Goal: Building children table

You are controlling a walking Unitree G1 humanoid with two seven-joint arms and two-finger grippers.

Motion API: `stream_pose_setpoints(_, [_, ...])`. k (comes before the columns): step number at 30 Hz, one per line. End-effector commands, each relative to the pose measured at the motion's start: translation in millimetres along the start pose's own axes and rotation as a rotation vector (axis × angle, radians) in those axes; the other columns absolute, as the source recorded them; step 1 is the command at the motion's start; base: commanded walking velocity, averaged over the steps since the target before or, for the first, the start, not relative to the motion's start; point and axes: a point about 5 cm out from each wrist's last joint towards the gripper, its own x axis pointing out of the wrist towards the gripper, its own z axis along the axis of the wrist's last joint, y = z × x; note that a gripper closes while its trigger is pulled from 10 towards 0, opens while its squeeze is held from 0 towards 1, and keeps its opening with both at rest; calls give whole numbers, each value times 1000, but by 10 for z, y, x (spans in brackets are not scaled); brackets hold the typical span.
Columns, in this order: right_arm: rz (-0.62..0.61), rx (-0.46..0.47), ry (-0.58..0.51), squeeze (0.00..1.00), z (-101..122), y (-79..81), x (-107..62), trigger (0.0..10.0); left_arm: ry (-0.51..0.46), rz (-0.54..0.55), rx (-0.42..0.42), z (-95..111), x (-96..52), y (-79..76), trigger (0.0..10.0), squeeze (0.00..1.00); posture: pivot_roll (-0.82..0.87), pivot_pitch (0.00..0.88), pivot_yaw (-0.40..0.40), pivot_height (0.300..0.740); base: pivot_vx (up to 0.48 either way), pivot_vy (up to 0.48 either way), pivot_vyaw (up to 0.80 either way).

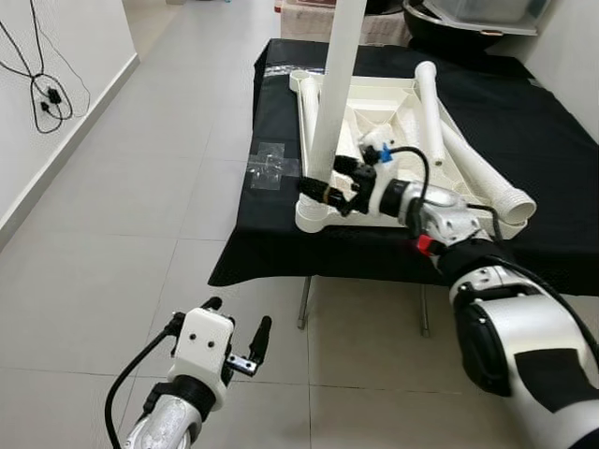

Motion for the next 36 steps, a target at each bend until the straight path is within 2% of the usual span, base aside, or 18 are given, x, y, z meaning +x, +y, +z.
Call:
stream_pose_setpoints(1, [-29,-1,-5,0,9,-8,15,10000,8,-4,9,-2,-29,-15,10000,0,171,150,-119,740,0,0,0])
stream_pose_setpoints(8, [-33,-9,-2,0,10,40,82,10000,9,-3,12,1,-37,-18,10000,0,169,151,-120,740,0,0,0])
stream_pose_setpoints(18, [-163,-4,-39,0,145,22,176,10000,11,-1,8,5,-35,-33,10000,0,167,160,-128,740,0,0,0])
stream_pose_setpoints(36, [-177,18,-72,0,215,104,288,10000,11,0,10,11,-37,-35,10000,0,165,166,-128,740,0,0,0])
